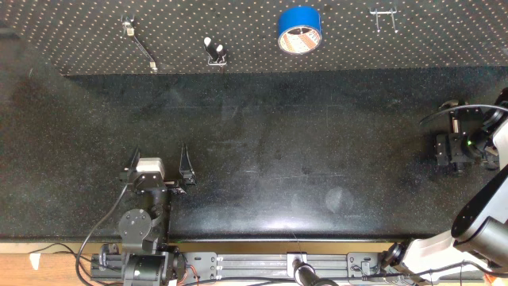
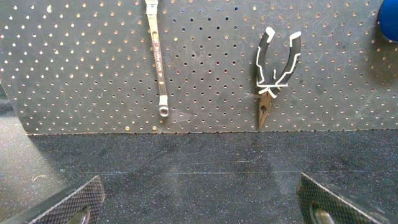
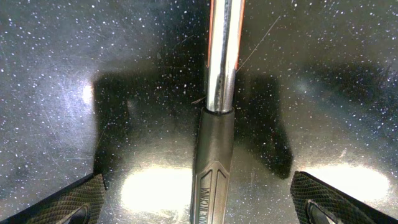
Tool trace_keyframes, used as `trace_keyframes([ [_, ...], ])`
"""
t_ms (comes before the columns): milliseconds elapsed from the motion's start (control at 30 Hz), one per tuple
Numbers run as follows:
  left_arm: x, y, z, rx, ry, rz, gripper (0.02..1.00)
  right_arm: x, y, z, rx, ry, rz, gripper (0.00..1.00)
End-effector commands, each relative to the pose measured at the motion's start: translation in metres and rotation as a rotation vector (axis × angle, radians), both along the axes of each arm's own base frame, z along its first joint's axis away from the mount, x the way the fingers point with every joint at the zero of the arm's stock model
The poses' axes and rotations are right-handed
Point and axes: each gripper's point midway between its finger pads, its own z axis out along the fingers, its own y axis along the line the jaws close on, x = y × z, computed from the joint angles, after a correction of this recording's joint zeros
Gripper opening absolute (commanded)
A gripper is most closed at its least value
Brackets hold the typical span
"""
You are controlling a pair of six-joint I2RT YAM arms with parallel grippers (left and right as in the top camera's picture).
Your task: Place Tools Onto Pegboard
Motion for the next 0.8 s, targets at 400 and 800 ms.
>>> trace_keyframes([
  [400, -0.0004, -0.0029, -0.0011, 0.016, 0.003, -0.016, 0.996, 0.0026, 0.0021, -0.0078, 0.023, 0.013, 0.025, 0.886],
  [800, -0.0004, -0.0029, -0.0011, 0.016, 0.003, -0.016, 0.996, 0.002, 0.0025, -0.0092, 0.026, 0.017, 0.025, 0.391],
])
